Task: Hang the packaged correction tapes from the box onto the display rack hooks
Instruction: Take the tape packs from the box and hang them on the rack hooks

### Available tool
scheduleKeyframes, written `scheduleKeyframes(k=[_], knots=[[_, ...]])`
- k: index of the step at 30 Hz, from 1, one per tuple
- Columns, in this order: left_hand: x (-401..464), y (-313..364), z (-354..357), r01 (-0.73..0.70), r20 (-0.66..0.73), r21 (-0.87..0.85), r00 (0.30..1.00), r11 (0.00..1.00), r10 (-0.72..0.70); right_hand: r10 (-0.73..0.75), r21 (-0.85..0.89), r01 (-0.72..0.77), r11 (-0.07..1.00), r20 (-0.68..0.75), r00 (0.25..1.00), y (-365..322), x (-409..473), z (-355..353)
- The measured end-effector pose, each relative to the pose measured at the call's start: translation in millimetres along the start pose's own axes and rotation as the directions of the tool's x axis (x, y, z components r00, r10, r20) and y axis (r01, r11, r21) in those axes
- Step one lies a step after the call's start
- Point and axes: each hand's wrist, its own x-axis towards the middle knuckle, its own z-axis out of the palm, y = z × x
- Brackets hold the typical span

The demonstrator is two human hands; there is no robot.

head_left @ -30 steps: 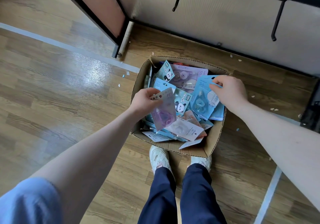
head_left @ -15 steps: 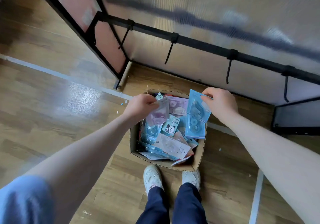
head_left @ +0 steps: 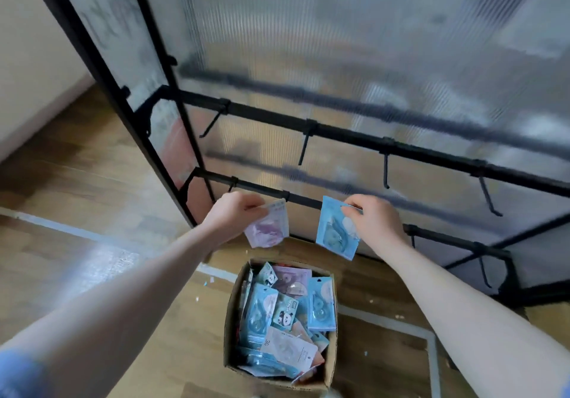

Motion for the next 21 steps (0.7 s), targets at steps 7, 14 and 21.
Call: scheduleKeyframes(k=[7,14,21], knots=[[-13.6,80.1,-100.6,-0.147,-0.027,0.038,0.989,0.988,0.148,-0.021,-0.018,0.019,1.000,-0.108,0.994,-58.7,-18.4,-107.8],[-25.5,164.7,-177.8,-0.258,-0.116,0.087,0.957,0.962,0.267,-0.097,0.019,0.104,0.994,-0.219,0.971,-93.4,-42.4,-207.5],[-46.1,257.8,-258.9,-0.471,-0.223,0.149,0.841,0.870,0.493,-0.178,0.005,0.193,0.981,-0.361,0.915,-118.7,-59.8,-308.1]])
